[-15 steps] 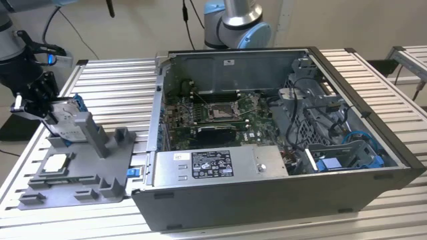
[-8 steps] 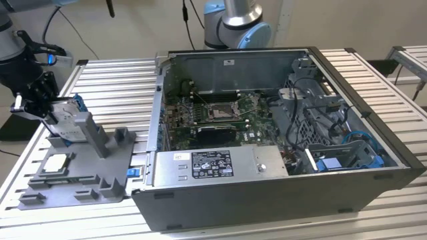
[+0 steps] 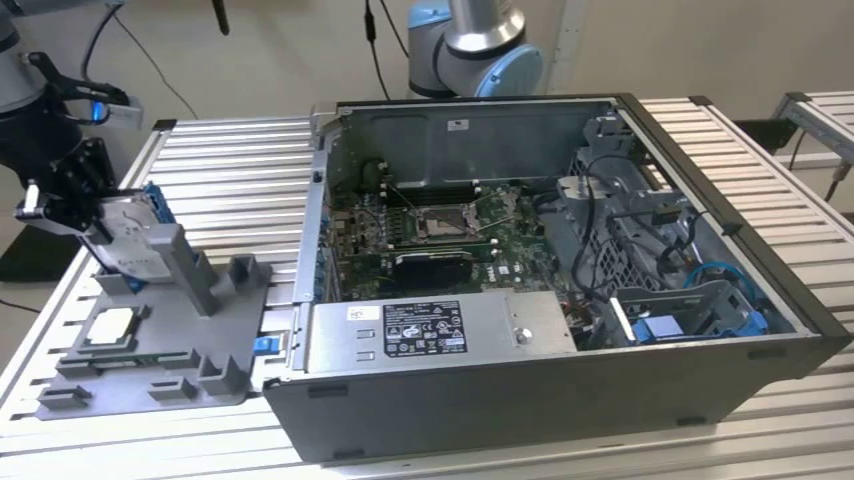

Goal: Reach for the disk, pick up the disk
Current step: 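Pick up the disk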

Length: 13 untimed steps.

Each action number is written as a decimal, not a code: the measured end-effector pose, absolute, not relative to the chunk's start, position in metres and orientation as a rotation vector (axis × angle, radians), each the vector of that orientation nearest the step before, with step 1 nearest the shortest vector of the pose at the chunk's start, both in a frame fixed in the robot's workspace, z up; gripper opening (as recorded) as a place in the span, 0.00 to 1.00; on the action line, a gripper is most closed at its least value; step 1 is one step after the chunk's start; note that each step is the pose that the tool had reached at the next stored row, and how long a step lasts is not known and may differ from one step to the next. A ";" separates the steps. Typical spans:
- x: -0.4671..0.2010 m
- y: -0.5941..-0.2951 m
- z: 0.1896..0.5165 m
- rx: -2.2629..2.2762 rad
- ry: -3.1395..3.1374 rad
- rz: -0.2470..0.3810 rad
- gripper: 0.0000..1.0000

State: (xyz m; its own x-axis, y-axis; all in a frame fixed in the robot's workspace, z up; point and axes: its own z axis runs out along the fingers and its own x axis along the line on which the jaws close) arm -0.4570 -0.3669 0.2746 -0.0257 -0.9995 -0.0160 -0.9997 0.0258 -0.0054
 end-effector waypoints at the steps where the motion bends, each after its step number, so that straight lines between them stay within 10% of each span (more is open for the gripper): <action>1: -0.457 -0.367 0.278 -2.182 2.239 0.011 0.00; 13: -0.457 -0.367 0.321 -2.182 2.239 0.011 0.00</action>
State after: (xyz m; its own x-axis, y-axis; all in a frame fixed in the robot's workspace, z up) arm -0.4569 -0.3669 0.3211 -0.0256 -0.9996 -0.0155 -0.9997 0.0257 -0.0055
